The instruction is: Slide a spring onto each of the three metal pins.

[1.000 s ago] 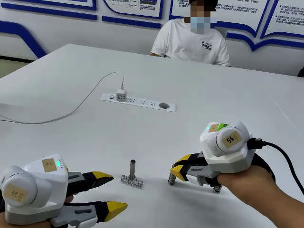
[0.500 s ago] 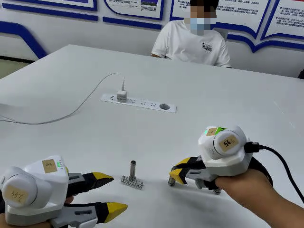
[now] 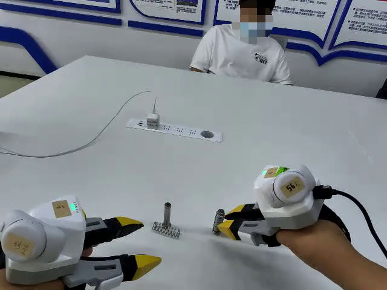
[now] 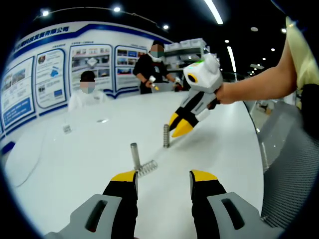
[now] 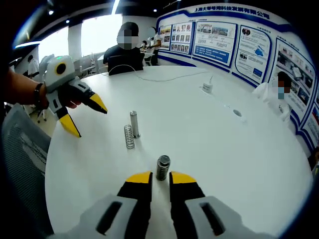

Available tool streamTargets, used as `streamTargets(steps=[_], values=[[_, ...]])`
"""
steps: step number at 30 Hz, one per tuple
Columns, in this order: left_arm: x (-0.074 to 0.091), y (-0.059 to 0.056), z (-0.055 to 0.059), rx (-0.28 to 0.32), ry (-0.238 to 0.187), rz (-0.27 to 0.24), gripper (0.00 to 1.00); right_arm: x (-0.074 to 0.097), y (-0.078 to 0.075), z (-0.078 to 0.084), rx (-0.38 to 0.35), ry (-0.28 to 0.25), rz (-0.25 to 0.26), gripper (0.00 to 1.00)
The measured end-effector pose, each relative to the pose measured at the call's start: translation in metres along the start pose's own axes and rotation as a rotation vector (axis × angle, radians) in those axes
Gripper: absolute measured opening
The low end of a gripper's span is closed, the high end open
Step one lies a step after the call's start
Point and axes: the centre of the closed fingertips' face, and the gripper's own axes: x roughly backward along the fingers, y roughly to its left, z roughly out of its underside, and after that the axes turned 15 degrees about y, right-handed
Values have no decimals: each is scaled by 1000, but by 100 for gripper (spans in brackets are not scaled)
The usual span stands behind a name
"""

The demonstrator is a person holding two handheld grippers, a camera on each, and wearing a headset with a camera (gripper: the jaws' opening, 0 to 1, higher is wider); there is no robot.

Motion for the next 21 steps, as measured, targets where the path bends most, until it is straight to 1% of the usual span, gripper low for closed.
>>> streamTargets(steps=[6, 9, 16, 21], values=[[1, 1, 0, 0, -2, -3, 43, 0, 8, 6, -3, 3, -9, 15], [1, 1, -1, -1, -4, -4, 43, 0, 16, 6, 4, 1, -16, 15], [2, 1, -2, -3, -6, -4, 43, 2, 33, -6, 31, -22, -35, 15], [2, 2, -2, -4, -7, -6, 43, -3, 41, -12, 47, -26, -50, 15]])
